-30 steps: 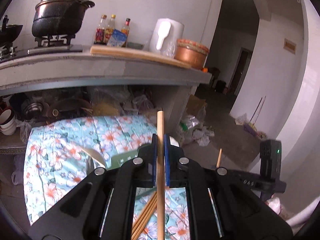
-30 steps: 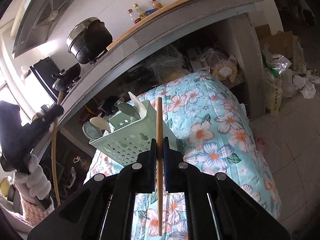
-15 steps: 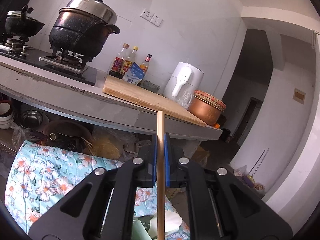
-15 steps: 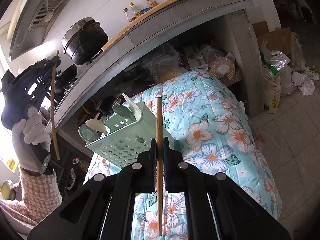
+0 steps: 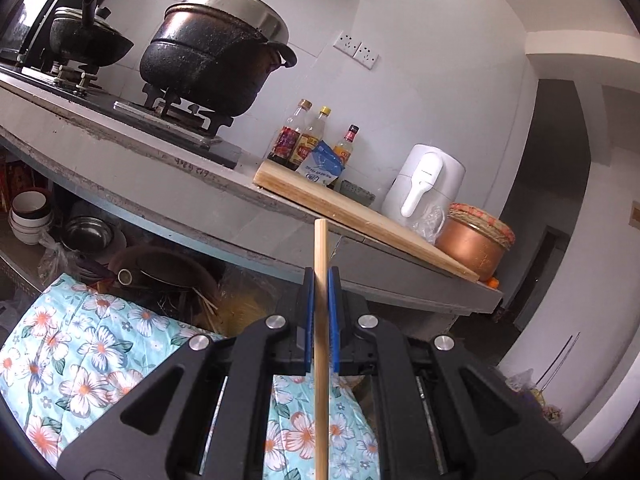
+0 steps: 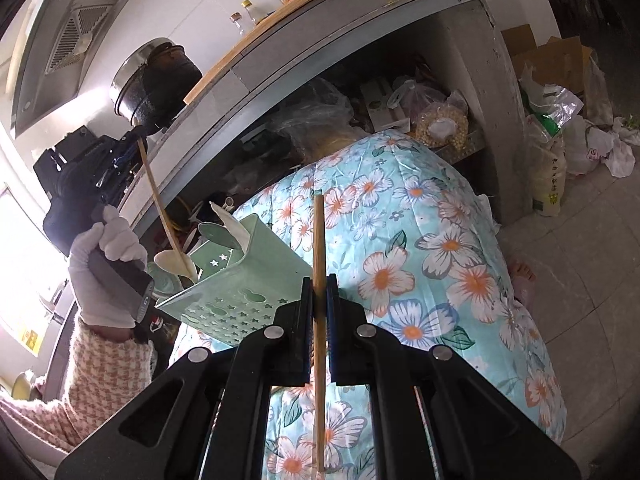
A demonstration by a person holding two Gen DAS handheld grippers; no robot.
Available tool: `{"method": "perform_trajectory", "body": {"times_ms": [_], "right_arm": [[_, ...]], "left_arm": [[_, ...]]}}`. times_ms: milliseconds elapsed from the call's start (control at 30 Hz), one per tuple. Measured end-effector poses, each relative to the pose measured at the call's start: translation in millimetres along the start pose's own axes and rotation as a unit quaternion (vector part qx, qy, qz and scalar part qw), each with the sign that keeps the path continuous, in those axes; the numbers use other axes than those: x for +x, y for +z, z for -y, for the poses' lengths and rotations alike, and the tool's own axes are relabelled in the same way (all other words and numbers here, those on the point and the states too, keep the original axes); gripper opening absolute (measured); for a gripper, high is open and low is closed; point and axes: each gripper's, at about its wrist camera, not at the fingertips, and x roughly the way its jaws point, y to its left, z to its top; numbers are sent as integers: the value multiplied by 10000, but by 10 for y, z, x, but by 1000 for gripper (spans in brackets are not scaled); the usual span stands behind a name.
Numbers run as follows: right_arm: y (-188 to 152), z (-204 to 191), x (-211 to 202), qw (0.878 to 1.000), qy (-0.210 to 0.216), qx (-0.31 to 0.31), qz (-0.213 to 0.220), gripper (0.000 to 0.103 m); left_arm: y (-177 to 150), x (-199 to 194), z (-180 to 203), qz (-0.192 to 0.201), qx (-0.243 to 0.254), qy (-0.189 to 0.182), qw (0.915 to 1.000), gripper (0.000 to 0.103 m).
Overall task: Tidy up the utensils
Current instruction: 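Lift both held chopsticks up over the green holder with both grippers, then lower the chopsticks into the green holder and open both grippers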
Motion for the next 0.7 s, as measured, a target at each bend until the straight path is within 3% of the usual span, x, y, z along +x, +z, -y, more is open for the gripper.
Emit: {"method": "perform_trajectory", "body": {"times_ms": [233,467,700], "right_arm": [[32,60,0,10000,-18,18,10,6],[81,-71,-134,9997,19,-194,123,6],[421,-663,-518,9910,362,-1019,785,6]], "left_arm": [[-210,-80,-61,-309,213,136,9992,6],[-448,-378,-177,-875,307,60,9957,7],[-524,-906,-243,-674,600,288,9955,50]]}}
